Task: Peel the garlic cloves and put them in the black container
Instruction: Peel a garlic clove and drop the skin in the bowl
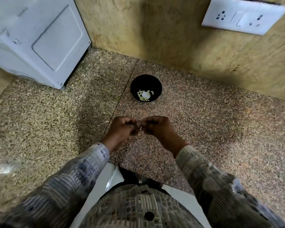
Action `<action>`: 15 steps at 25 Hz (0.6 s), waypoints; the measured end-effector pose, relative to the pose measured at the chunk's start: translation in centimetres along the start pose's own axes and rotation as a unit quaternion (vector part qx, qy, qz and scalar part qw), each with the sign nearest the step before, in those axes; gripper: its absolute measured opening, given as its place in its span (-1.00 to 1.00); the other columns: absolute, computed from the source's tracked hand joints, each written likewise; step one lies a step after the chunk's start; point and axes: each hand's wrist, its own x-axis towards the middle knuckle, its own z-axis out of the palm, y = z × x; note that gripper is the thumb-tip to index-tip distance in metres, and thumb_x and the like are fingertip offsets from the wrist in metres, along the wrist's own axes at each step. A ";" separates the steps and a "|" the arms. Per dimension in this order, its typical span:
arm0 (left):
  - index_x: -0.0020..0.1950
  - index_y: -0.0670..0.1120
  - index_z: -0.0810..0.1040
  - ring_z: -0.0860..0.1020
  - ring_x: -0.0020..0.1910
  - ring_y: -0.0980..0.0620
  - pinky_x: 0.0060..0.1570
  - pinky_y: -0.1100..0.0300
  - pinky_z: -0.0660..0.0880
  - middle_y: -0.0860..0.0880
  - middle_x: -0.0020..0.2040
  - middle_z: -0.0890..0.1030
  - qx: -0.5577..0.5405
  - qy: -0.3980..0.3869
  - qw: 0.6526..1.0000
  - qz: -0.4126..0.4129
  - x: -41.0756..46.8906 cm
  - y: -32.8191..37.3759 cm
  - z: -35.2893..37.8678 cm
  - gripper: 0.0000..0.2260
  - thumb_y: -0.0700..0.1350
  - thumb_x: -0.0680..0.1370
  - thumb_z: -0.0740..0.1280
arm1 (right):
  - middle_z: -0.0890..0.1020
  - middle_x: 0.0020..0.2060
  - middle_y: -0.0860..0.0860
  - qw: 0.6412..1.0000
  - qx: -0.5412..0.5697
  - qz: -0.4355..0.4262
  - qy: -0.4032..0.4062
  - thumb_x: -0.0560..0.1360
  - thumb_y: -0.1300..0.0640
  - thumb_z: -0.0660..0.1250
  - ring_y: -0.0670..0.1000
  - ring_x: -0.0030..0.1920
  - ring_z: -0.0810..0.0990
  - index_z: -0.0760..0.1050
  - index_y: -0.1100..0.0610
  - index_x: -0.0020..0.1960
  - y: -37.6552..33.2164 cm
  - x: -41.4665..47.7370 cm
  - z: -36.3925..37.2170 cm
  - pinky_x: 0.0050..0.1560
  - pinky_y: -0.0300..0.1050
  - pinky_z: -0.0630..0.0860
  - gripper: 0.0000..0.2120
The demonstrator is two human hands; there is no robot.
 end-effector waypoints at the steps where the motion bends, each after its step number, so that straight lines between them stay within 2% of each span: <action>1: 0.00 -0.23 0.68 0.71 -0.16 -0.16 -0.18 0.04 0.65 -0.21 -0.12 0.73 -0.018 -0.004 1.000 -0.008 -0.6 1.0 0.1 -0.95 -0.30 0.55 0.45 | 0.75 -0.15 0.07 0.991 -0.097 -0.086 0.011 0.52 0.27 0.50 -0.07 -0.20 0.69 0.71 0.22 0.03 -0.8 -0.7 -0.6 -0.14 -0.22 0.64 -0.91; 2: -0.03 -0.25 0.66 0.71 -0.20 -0.14 -0.22 0.06 0.65 -0.22 -0.15 0.72 -0.054 -0.010 0.998 -0.038 -1.2 2.1 0.3 -0.97 -0.32 0.57 0.42 | 0.75 -0.17 -0.01 0.959 -0.201 -0.198 0.026 0.51 0.24 0.52 -0.12 -0.21 0.67 0.72 0.15 -0.02 -1.4 -1.3 -1.2 -0.12 -0.28 0.61 -0.94; 3: -0.06 -0.27 0.65 0.70 -0.26 -0.10 -0.28 0.10 0.65 -0.22 -0.18 0.71 -0.102 -0.020 0.991 -0.086 -2.0 3.2 0.5 -0.93 -0.34 0.58 0.37 | 0.73 -0.18 -0.05 0.910 -0.272 -0.312 0.032 0.50 0.22 0.53 -0.14 -0.20 0.65 0.72 0.13 -0.04 -2.1 -2.0 -1.8 -0.12 -0.32 0.57 -0.95; 4: -0.09 -0.27 0.64 0.69 -0.31 -0.06 -0.33 0.13 0.64 -0.21 -0.22 0.70 -0.157 -0.037 0.977 -0.138 -2.7 4.1 0.7 -0.88 -0.34 0.60 0.32 | 0.72 -0.17 -0.04 0.865 -0.309 -0.394 0.029 0.51 0.22 0.53 -0.13 -0.18 0.64 0.72 0.13 -0.04 -2.7 -2.5 -2.4 -0.12 -0.32 0.54 -0.96; 5: -0.09 -0.28 0.63 0.69 -0.34 -0.04 -0.36 0.14 0.64 -0.19 -0.25 0.70 -0.195 -0.051 0.965 -0.167 -3.2 4.8 1.0 -0.85 -0.34 0.62 0.30 | 0.72 -0.17 -0.02 0.845 -0.314 -0.432 0.023 0.51 0.23 0.52 -0.11 -0.16 0.65 0.71 0.13 -0.04 -3.4 -3.0 -2.8 -0.11 -0.29 0.55 -0.96; 6: -0.09 -0.26 0.63 0.69 -0.34 -0.03 -0.35 0.14 0.65 -0.19 -0.24 0.70 -0.206 -0.054 0.965 -0.155 -4.1 5.4 1.6 -0.86 -0.34 0.62 0.30 | 0.73 -0.17 -0.01 0.856 -0.293 -0.426 0.023 0.51 0.25 0.52 -0.09 -0.16 0.66 0.71 0.14 -0.04 -3.9 -3.6 -3.1 -0.10 -0.25 0.57 -0.95; 7: -0.07 -0.24 0.65 0.71 -0.31 -0.04 -0.30 0.12 0.66 -0.18 -0.22 0.71 -0.175 -0.035 0.980 -0.094 -4.9 5.6 2.2 -0.88 -0.32 0.61 0.33 | 0.74 -0.19 0.02 0.900 -0.239 -0.364 0.024 0.51 0.27 0.50 -0.09 -0.18 0.68 0.71 0.15 -0.05 -4.8 -4.5 -3.3 -0.11 -0.21 0.61 -0.94; 8: -0.05 -0.19 0.68 0.72 -0.27 -0.05 -0.24 0.11 0.67 -0.15 -0.19 0.73 -0.088 0.009 0.996 0.025 -5.5 5.5 2.7 -0.91 -0.30 0.59 0.39 | 0.74 -0.21 0.06 0.954 -0.154 -0.258 0.017 0.52 0.30 0.47 -0.06 -0.20 0.69 0.70 0.17 -0.05 -5.6 -5.1 -3.4 -0.13 -0.16 0.64 -0.93; 9: -0.03 -0.14 0.72 0.72 -0.23 -0.01 -0.19 0.15 0.66 -0.09 -0.17 0.74 0.045 0.066 0.982 0.173 -6.1 5.4 3.0 -0.93 -0.26 0.57 0.44 | 0.74 -0.21 0.10 0.990 -0.045 -0.134 -0.013 0.56 0.34 0.41 -0.01 -0.21 0.68 0.68 0.21 -0.05 -6.5 -5.9 -3.4 -0.14 -0.12 0.66 -0.91; 10: 0.00 -0.10 0.74 0.72 -0.21 0.08 -0.16 0.23 0.64 -0.02 -0.15 0.75 0.164 0.105 0.934 0.301 -6.9 5.5 3.3 -0.92 -0.22 0.55 0.47 | 0.72 -0.21 0.13 0.996 0.069 -0.022 -0.054 0.59 0.36 0.34 0.01 -0.21 0.67 0.65 0.24 -0.05 -7.2 -6.5 -3.7 -0.14 -0.10 0.67 -0.87; 11: 0.02 -0.08 0.76 0.70 -0.20 0.14 -0.15 0.30 0.61 0.03 -0.13 0.75 0.225 0.130 0.889 0.377 -7.3 5.6 3.5 -0.91 -0.21 0.54 0.49 | 0.70 -0.20 0.14 0.985 0.148 0.043 -0.080 0.61 0.37 0.30 0.01 -0.20 0.66 0.63 0.25 -0.05 -7.7 -7.0 -3.9 -0.12 -0.10 0.67 -0.85; 12: 0.03 -0.09 0.76 0.71 -0.18 0.14 -0.12 0.29 0.61 0.03 -0.12 0.75 0.211 0.140 0.885 0.391 -7.4 5.6 3.8 -0.90 -0.22 0.54 0.49 | 0.69 -0.18 0.14 0.978 0.181 0.054 -0.092 0.62 0.36 0.29 0.02 -0.18 0.66 0.62 0.26 -0.04 -8.0 -7.3 -4.1 -0.09 -0.10 0.68 -0.85; 13: 0.03 -0.12 0.75 0.72 -0.16 0.07 -0.09 0.20 0.65 -0.02 -0.12 0.76 0.120 0.132 0.924 0.339 -7.8 6.1 4.3 -0.91 -0.24 0.55 0.48 | 0.70 -0.15 0.16 0.981 0.171 0.018 -0.090 0.62 0.36 0.31 0.03 -0.16 0.68 0.62 0.28 -0.02 -8.0 -7.5 -4.2 -0.06 -0.08 0.68 -0.88; 14: 0.02 -0.16 0.73 0.73 -0.17 -0.02 -0.06 0.08 0.68 -0.10 -0.13 0.75 -0.018 0.105 0.963 0.249 -8.4 6.9 4.7 -0.92 -0.27 0.55 0.46 | 0.73 -0.13 0.19 0.989 0.119 -0.059 -0.070 0.59 0.36 0.36 0.07 -0.14 0.70 0.64 0.30 0.02 -8.0 -7.8 -4.4 -0.03 -0.07 0.68 -0.92; 15: 0.00 -0.20 0.70 0.72 -0.19 -0.08 -0.03 -0.01 0.69 -0.17 -0.13 0.73 -0.149 0.069 0.974 0.154 -9.0 7.6 5.0 -0.93 -0.30 0.56 0.43 | 0.74 -0.12 0.19 0.987 0.051 -0.143 -0.046 0.57 0.35 0.41 0.09 -0.13 0.72 0.65 0.31 0.04 -7.9 -8.4 -4.5 -0.02 -0.05 0.68 -0.92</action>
